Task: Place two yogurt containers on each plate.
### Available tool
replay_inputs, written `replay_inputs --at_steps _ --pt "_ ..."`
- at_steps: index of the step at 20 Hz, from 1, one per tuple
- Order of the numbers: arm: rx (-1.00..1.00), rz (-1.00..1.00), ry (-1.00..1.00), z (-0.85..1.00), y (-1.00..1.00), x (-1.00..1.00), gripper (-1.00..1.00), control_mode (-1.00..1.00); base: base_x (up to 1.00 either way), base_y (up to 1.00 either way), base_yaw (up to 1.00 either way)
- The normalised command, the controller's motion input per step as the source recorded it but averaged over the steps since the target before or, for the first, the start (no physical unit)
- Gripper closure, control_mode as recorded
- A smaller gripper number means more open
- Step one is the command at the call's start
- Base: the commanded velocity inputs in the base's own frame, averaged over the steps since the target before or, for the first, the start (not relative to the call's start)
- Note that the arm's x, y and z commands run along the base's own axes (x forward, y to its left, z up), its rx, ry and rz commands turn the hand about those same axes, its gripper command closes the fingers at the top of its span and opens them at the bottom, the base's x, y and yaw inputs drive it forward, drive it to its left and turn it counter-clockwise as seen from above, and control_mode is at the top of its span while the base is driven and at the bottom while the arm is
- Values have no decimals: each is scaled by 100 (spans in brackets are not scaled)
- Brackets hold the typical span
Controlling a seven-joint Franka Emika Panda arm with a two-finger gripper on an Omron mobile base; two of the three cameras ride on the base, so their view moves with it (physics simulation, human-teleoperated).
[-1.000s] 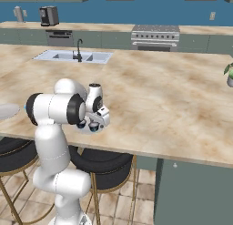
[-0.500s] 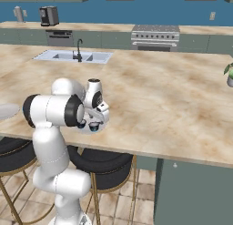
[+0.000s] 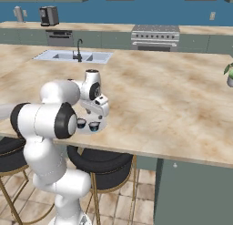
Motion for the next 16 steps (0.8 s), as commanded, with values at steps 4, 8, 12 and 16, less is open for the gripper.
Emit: replay_inputs --at_steps 4,8,12,16 --pt "0 21 0 20 0 -20 -100 -100 0 0 0" --pt "0 31 -1 8 0 -18 -100 -100 0 0 0" --pt "0 27 -3 11 -5 -18 -100 -100 0 0 0" --pt "0 18 -8 22 0 -21 -100 -100 0 0 0"
